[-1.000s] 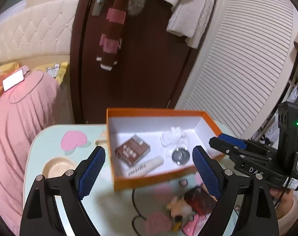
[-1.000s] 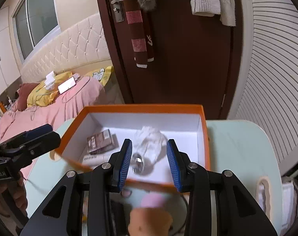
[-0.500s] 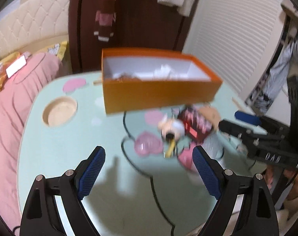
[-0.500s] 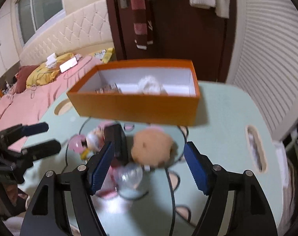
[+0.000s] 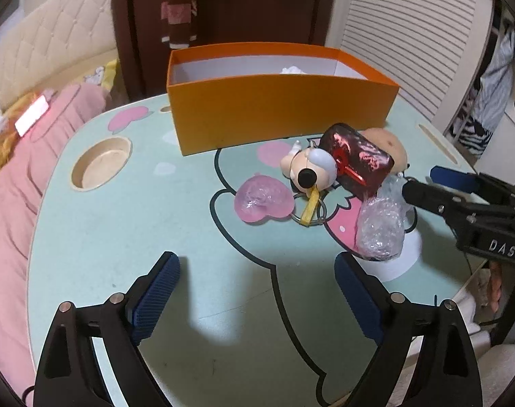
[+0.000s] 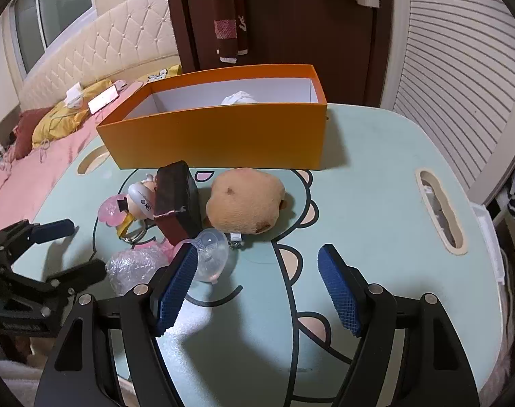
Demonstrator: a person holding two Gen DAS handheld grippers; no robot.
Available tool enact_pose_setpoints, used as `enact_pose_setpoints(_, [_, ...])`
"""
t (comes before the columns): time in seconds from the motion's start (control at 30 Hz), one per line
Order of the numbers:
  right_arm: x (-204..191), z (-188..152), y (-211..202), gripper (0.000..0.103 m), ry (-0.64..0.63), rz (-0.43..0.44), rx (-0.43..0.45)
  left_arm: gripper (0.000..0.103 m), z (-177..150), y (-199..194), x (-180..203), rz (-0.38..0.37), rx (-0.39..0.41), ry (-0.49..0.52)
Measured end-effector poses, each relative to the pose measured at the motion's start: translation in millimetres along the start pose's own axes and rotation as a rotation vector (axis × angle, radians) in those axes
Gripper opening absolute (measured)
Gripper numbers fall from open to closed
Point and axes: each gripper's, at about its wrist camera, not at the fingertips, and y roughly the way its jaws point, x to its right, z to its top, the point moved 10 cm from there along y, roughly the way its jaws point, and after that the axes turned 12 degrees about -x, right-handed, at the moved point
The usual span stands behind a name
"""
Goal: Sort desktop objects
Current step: 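Grasp the pink heart with the left gripper while the right grasps the clear heart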
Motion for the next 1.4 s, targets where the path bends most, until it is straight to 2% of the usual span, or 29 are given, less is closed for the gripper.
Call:
enact_pose_setpoints(0.2, [-9, 2, -8, 0.074, -0.021, 0.045, 0.034, 0.096, -2, 2, 2, 0.012, -0.006, 0.018])
enact_pose_setpoints(0.33, [-28, -1, 1, 0.073, -0.093, 0.050, 0.000, 0.097, -2, 3, 4, 0.022, -0.009, 0.030])
enact_pose_setpoints(0.43, [-34, -3, 12, 0.063, -0.116, 0.048, -0.033, 0.097, -1, 3, 2, 0.014, -0.006, 0.025])
enact_pose_setpoints(0.53, [-36, 0, 16, 0.062, -0.138, 0.012, -0.011, 0.097, -1, 2, 1, 0.007, -0.002, 0.016])
enact_pose_setpoints(0.6, [-36, 1, 17, 0.042, -0.152, -0.012, 0.006, 0.097, -1, 2, 0, 0.000, 0.003, 0.008])
enact_pose_setpoints(0.73, [-32, 0, 14, 0.041, -0.128, 0.010, 0.010, 0.097, 2, -2, -6, -0.030, 0.022, -0.029])
enact_pose_setpoints(0.87, [-25, 2, 9, 0.041, -0.093, 0.042, 0.021, 0.097, 17, -12, -17, -0.037, 0.096, -0.059])
enact_pose_setpoints(0.93, [-22, 3, 7, 0.041, -0.078, 0.053, 0.021, 0.097, 26, -11, -17, -0.040, 0.111, -0.042])
enact_pose_setpoints(1.0, [-21, 4, 9, 0.041, -0.065, 0.067, 0.011, 0.091, 34, -6, -14, -0.043, 0.109, -0.016])
enact_pose_setpoints(1.03, [-20, 4, 10, 0.041, -0.059, 0.075, 0.005, 0.077, 36, -1, -12, -0.043, 0.094, 0.007])
enact_pose_setpoints(1.07, [-20, 4, 10, 0.041, -0.055, 0.080, 0.001, 0.067, 37, 5, -9, -0.042, 0.074, 0.033])
enact_pose_setpoints(1.2, [-18, 4, 9, 0.041, -0.049, 0.089, -0.002, 0.060, 41, 16, 0, -0.048, 0.059, 0.073])
enact_pose_setpoints(1.33, [-17, 3, 10, 0.041, -0.044, 0.097, -0.006, 0.037, 39, 16, 8, -0.060, 0.064, 0.108])
enact_pose_setpoints(1.4, [-17, 3, 10, 0.041, -0.042, 0.099, -0.007, 0.037, 37, 15, 9, -0.052, 0.064, 0.126])
